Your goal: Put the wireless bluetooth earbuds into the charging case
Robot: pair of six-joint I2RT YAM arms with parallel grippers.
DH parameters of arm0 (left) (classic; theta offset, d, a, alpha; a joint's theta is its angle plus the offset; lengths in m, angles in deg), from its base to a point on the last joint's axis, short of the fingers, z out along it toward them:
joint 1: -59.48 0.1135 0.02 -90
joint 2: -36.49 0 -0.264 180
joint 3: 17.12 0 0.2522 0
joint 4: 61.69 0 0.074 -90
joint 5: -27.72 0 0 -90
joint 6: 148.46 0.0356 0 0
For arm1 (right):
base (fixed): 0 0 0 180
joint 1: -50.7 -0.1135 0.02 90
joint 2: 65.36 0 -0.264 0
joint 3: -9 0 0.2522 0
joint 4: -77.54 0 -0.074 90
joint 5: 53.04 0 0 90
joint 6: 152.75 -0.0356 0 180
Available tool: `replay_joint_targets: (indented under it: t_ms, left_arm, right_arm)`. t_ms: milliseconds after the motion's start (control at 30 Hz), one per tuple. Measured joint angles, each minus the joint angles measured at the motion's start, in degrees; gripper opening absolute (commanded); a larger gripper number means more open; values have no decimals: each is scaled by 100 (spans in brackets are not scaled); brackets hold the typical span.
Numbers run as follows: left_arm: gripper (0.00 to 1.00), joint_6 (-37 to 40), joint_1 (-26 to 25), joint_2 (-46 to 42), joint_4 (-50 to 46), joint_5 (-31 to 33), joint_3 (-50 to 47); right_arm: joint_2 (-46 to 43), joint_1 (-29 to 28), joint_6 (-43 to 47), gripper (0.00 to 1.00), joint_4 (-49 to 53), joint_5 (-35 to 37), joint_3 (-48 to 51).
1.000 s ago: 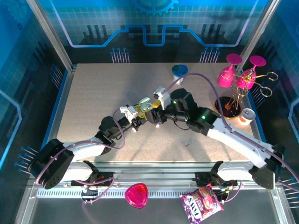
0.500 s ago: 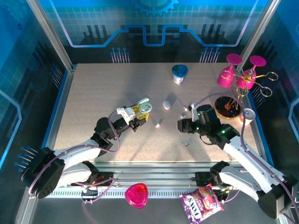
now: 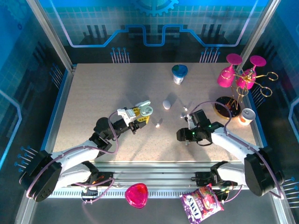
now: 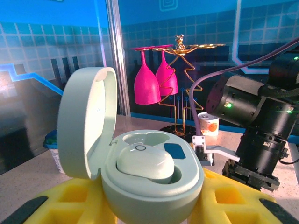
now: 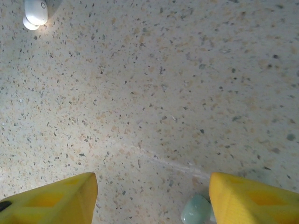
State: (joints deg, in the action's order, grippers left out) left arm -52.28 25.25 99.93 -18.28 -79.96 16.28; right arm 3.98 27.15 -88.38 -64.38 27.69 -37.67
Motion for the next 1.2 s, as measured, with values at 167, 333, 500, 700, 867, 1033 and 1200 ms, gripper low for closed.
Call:
replay_joint_targets:
  t_ms: [167, 333, 500, 700, 867, 1033, 1200]
  left_arm:
    - [32, 2, 0, -50, -48, -22, 0]
    - [32, 9, 0, -118, -127, -22, 0]
    - [32, 24, 0, -120, -144, -22, 0]
    - [32, 24, -2, -127, -146, -22, 0]
    - [32, 22, -2, -138, -146, -22, 0]
    - [32, 24, 0, -168, -166, -22, 0]
    - [33, 24, 0, -179, -166, -22, 0]
  right_arm:
    - [223, 0, 15, 63, -101, -63, 90]
    - [72, 0, 11, 63, 15, -63, 256]
    - [-157, 0, 13, 61, 223, -109, 337]
    - [-369, -7, -17, 57, 485, -337, 398]
    - [-393, -39, -50, 56, 601, -435, 411]
    - [-343, -157, -116, 57, 632, -352, 411]
    - [-264, -234, -120, 56, 684, -219, 358]
